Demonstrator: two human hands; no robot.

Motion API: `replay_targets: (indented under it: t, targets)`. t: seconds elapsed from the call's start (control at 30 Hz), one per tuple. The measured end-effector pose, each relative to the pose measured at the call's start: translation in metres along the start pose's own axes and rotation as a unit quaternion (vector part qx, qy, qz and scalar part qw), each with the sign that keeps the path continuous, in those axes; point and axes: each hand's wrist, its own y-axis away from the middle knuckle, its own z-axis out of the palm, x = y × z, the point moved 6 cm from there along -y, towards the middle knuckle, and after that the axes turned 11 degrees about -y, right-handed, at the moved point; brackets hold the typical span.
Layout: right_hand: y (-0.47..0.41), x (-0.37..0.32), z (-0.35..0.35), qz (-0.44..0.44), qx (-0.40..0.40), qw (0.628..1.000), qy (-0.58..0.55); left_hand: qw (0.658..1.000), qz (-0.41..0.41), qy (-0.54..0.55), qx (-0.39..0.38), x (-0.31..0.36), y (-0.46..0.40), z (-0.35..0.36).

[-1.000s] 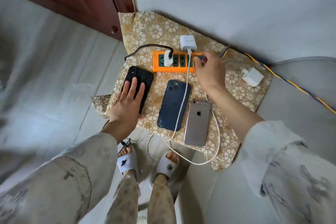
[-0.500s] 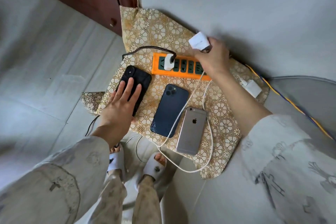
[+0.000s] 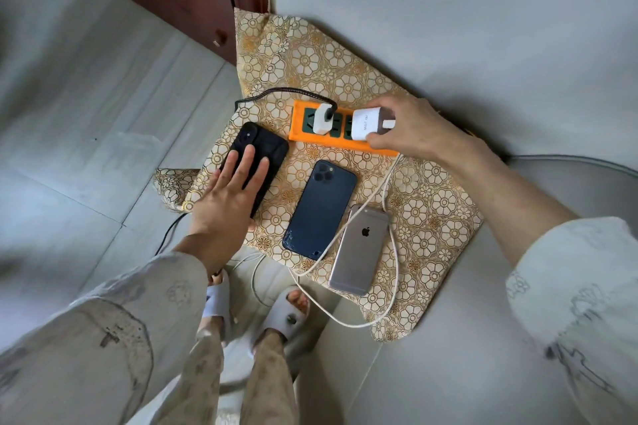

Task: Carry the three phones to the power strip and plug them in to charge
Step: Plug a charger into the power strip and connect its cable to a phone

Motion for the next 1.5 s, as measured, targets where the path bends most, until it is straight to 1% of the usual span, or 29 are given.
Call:
replay_targets:
  t: [0.13, 0.3, 0.5, 0.67, 0.77, 0.93, 1.07, 1.1, 1.13, 1.17, 1.2, 1.23, 1.27, 1.3, 1.33, 1.37, 1.43, 1.5]
  targets:
    - [-0.003, -0.006, 0.002, 0.009, -0.015, 1.000, 0.018, 1.000, -0.002, 0.007, 0.006, -0.001, 0.001, 0.001]
    - [-0.012, -0.017, 0.007, 0.015, -0.027, 0.996, 0.082, 1.000, -0.003, 0.007, 0.011, -0.001, 0.000, 0.003]
    - [-0.021, -0.022, 0.010, 0.037, -0.069, 0.990, 0.116, 1.000, -0.003, 0.003, 0.022, -0.001, 0.000, 0.004]
    - [-0.019, -0.034, 0.012, 0.026, -0.064, 0.987, 0.145, 1.000, -0.003, 0.000, 0.021, -0.001, 0.000, 0.004]
    - [-0.017, -0.037, 0.016, 0.033, -0.054, 0.988, 0.144, 1.000, -0.004, 0.007, 0.019, -0.001, 0.000, 0.004]
    - [-0.015, -0.038, 0.019, 0.046, -0.048, 0.993, 0.100, 1.000, 0.000, 0.005, 0.018, 0.000, -0.002, 0.006]
    - [-0.014, -0.036, 0.019, 0.070, -0.043, 0.992, 0.097, 1.000, -0.002, 0.010, 0.022, -0.002, -0.002, 0.006]
    - [-0.014, -0.031, 0.020, 0.079, -0.026, 0.994, 0.068, 1.000, -0.001, 0.010, 0.023, -0.003, -0.001, 0.006]
    - [-0.009, -0.025, 0.022, 0.101, 0.002, 0.995, -0.003, 1.000, 0.001, 0.011, 0.024, -0.003, -0.002, 0.006]
    - [0.000, -0.018, 0.026, 0.134, 0.040, 0.983, -0.116, 1.000, 0.002, 0.013, 0.023, -0.003, -0.001, 0.006]
    - [0.014, -0.010, 0.033, 0.158, 0.086, 0.954, -0.240, 1.000, 0.002, 0.016, 0.023, -0.004, -0.001, 0.006]
    - [0.031, -0.003, 0.044, 0.171, 0.128, 0.914, -0.345, 0.999, 0.001, 0.018, 0.026, -0.004, -0.001, 0.006]
    - [0.048, 0.003, 0.061, 0.181, 0.147, 0.876, -0.422, 0.999, 0.002, 0.019, 0.029, -0.005, -0.002, 0.006]
    - [0.065, 0.008, 0.083, 0.188, 0.138, 0.846, -0.480, 0.999, 0.005, 0.019, 0.030, -0.005, -0.003, 0.006]
    - [0.081, 0.011, 0.108, 0.194, 0.116, 0.821, -0.524, 0.999, 0.009, 0.016, 0.028, -0.005, -0.003, 0.006]
    - [0.096, 0.012, 0.132, 0.201, 0.093, 0.806, -0.549, 0.999, 0.012, 0.015, 0.026, -0.006, -0.004, 0.007]
    - [0.121, 0.012, 0.174, 0.216, 0.062, 0.800, -0.556, 0.999, 0.012, 0.021, 0.025, -0.007, -0.004, 0.008]
    - [0.136, 0.014, 0.205, 0.236, 0.054, 0.810, -0.533, 0.999, 0.021, 0.025, 0.022, -0.008, -0.005, 0.009]
